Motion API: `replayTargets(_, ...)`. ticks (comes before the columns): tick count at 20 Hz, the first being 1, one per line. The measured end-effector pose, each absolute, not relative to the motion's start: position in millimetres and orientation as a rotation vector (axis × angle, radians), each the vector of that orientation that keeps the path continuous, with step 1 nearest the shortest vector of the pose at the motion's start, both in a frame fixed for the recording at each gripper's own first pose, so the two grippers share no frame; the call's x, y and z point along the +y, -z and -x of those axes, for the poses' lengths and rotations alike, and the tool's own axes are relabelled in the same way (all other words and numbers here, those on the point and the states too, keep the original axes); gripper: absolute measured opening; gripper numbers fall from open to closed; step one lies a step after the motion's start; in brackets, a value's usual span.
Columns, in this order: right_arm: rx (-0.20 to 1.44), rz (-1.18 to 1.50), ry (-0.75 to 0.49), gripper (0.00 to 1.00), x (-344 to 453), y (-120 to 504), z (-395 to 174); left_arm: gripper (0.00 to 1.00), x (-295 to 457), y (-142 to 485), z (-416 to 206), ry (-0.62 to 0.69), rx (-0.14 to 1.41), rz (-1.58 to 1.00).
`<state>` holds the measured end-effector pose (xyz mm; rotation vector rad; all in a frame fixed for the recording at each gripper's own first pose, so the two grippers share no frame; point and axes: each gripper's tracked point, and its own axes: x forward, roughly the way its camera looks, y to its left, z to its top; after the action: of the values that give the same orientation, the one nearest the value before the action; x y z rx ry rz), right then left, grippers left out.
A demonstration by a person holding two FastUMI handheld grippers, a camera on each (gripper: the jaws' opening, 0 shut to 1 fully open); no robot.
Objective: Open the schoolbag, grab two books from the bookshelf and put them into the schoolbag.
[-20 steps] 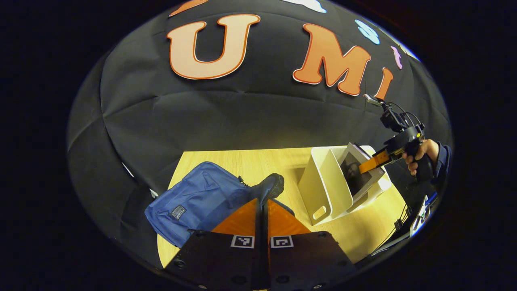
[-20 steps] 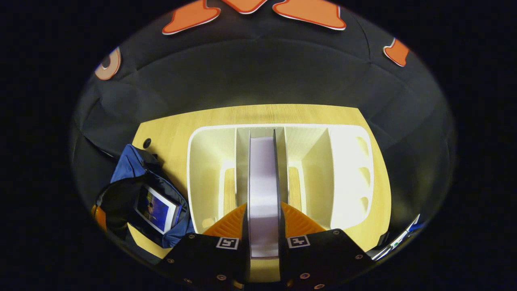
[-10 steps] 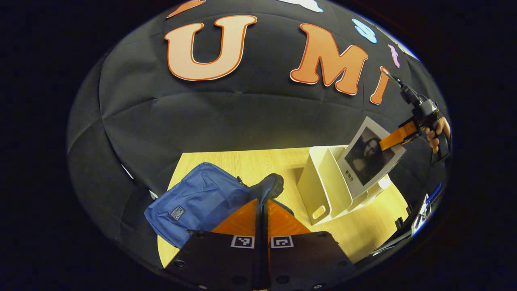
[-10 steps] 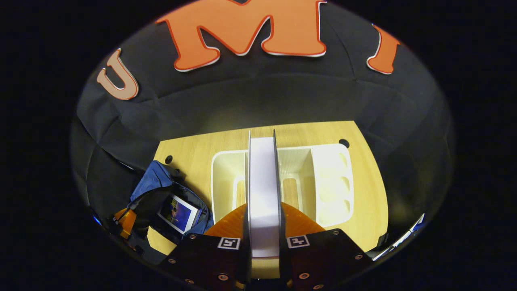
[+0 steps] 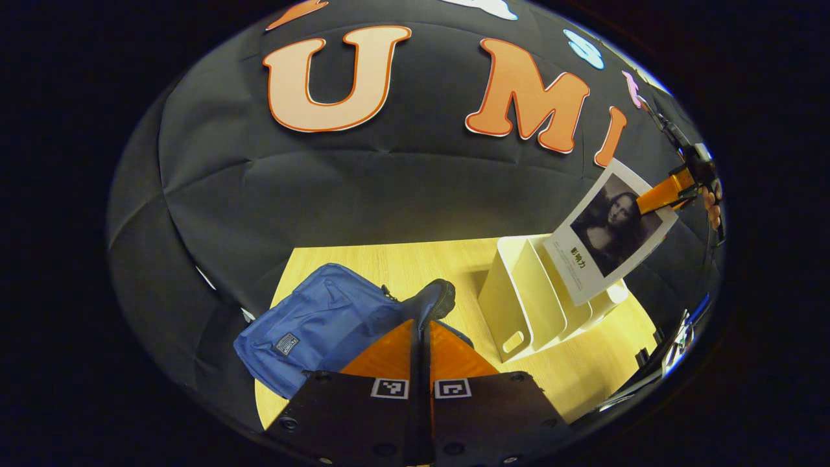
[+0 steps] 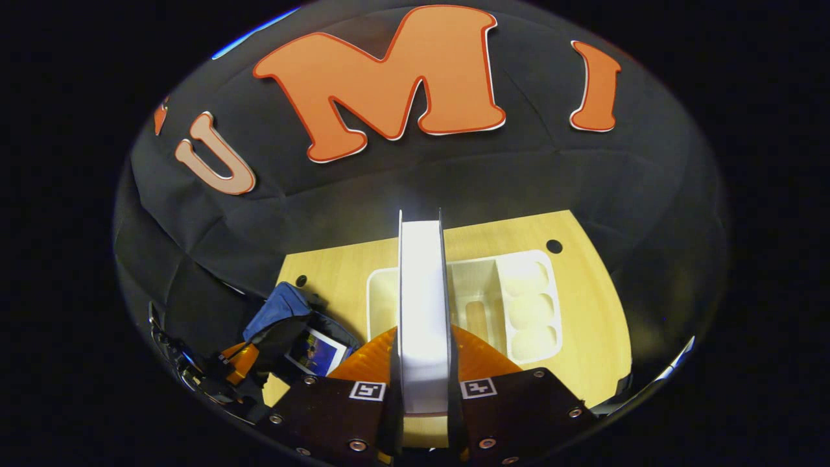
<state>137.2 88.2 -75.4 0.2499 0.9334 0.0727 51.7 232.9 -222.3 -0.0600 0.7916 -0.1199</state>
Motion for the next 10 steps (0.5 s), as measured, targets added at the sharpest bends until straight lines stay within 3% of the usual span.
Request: replayTargets(10,0.965,-0.557,-0.278,0.27,170.1,105.8,-102.1,0.0,235.7,221.9,-57.4,0.089,0.794,0.085)
